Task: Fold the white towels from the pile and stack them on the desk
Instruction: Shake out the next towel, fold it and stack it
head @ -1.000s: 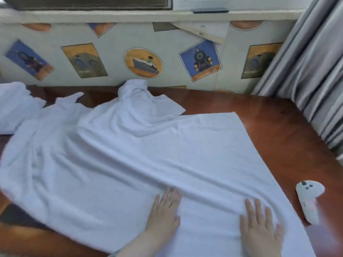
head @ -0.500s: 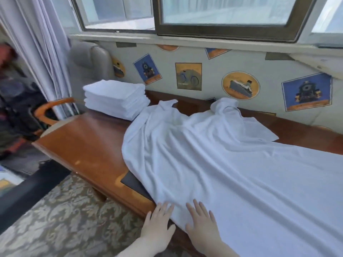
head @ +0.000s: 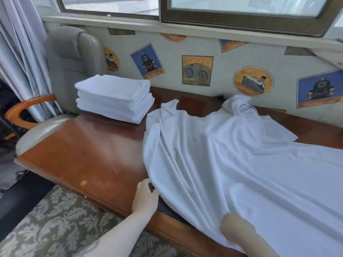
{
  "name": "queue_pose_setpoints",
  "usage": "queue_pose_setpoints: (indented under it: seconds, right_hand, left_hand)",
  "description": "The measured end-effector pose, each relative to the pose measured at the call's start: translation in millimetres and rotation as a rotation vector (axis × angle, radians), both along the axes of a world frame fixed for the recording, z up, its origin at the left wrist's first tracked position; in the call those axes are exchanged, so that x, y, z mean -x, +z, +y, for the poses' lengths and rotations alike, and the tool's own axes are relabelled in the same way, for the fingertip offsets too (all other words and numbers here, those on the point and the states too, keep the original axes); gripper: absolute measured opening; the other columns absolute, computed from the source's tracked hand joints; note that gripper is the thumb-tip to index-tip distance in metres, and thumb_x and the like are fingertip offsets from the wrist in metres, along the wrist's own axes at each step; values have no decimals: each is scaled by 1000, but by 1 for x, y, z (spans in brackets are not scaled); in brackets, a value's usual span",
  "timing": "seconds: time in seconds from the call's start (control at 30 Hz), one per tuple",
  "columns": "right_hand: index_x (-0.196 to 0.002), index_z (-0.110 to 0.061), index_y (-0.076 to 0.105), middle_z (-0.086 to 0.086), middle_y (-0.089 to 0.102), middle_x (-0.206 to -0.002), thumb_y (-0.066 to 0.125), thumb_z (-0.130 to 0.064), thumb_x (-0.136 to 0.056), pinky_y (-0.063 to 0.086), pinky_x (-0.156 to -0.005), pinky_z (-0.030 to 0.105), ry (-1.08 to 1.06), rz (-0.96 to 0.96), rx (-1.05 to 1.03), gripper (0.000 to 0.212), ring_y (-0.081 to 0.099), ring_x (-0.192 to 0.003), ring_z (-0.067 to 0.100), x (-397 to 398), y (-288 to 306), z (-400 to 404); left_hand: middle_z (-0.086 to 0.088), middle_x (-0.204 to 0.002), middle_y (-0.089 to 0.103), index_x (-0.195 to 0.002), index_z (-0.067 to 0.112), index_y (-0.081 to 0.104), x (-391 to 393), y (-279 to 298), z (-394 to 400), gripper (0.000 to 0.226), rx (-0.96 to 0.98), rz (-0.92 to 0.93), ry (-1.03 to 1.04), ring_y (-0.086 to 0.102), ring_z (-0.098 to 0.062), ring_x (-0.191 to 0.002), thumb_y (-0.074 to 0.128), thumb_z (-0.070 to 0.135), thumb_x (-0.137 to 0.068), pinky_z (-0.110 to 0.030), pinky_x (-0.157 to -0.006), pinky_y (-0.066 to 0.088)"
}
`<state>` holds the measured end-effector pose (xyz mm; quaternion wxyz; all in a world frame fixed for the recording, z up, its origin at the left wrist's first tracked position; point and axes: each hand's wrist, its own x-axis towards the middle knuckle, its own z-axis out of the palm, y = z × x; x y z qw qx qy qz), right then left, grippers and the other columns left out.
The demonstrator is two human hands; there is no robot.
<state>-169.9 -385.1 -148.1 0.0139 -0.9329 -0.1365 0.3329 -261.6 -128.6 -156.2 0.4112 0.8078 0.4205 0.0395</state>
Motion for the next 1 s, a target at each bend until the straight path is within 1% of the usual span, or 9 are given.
queue_pose_setpoints:
  seconds: [0.1, 0.23, 0.33, 0.43, 0.57, 0.67, 0.8, 0.9, 1.0]
  right_hand:
    - [-124, -22, 58, -6, 60, -117, 45, -27, -81, 43, -82, 26, 49, 47, 241, 46, 59, -104, 17, -29, 24, 1]
    - [-118, -28, 59, -7, 60, -120, 48, -31, -85, 44, -85, 25, 25, -129, -128, 35, 58, -112, 16, -37, 27, 69]
    - [-135, -31, 45, -14, 45, -137, 51, -28, -89, 35, -99, 19, 88, -117, -497, 46, 42, -127, 6, -13, 12, 136]
    - [-143, -27, 37, -8, 37, -142, 55, -26, -86, 37, -95, 23, 279, 7, -392, 60, 37, -131, 12, -5, -3, 181]
    - [-113, -15, 63, 0, 66, -119, 54, -36, -83, 45, -81, 27, 278, 123, -152, 39, 62, -103, 17, -39, 14, 210]
    - [-123, -25, 52, -5, 60, -118, 67, -39, -74, 49, -84, 28, 101, 89, -377, 53, 57, -107, 13, -54, 16, 240]
    - [-150, -23, 21, -6, 38, -144, 79, -39, -57, 42, -105, 34, 14, 196, -626, 111, 38, -135, 14, -29, 7, 300]
    - [-153, -29, 13, -20, 21, -151, 66, -43, -58, 35, -110, 27, -86, 116, -797, 110, 24, -142, 3, 2, 4, 335]
    - [-146, -32, 30, -23, 21, -147, 60, -64, -56, 25, -113, 20, -235, -74, -870, 101, 20, -140, -5, 33, 12, 369]
  left_hand:
    - [0, -142, 39, -138, 18, 43, -27, -2, 14, 45, 33, 2, 17, 53, -22, -113, 54, 25, -95, -36, -87, 48]
    - [-8, -147, 34, -146, 13, 33, -62, -6, 30, 68, 65, 53, 34, 38, -28, -130, 66, 29, -89, -39, -104, 41]
    - [-6, -150, 26, -153, 16, 14, -78, -10, 55, 93, 9, 122, 24, 30, -28, -135, 72, 31, -82, -38, -104, 38]
    - [-1, -149, 32, -155, 27, -3, -85, -13, 86, 98, -19, 179, -103, 40, -25, -130, 64, 19, -84, -32, -92, 44]
    - [7, -103, 62, -121, 30, 50, -72, -1, 120, 63, 309, 157, -243, 60, -13, -88, 51, 8, -63, -23, -66, 45]
    - [0, -83, 63, -88, 16, 65, -56, 10, 140, 43, 547, 123, -276, 57, -14, -69, 52, 8, -48, -24, -63, 42]
    - [-13, -111, 72, -110, 15, 73, -46, 16, 179, 50, 1002, -125, -136, 69, -30, -101, 69, 24, -61, -39, -83, 53]
    - [-18, -117, 69, -111, 6, 73, -47, 18, 222, 52, 1166, -255, 38, 66, -31, -110, 74, 39, -71, -41, -96, 48]
    - [-24, -115, 67, -108, -1, 72, -47, 19, 261, 51, 1283, -233, 33, 66, -34, -108, 65, 42, -82, -42, -90, 52]
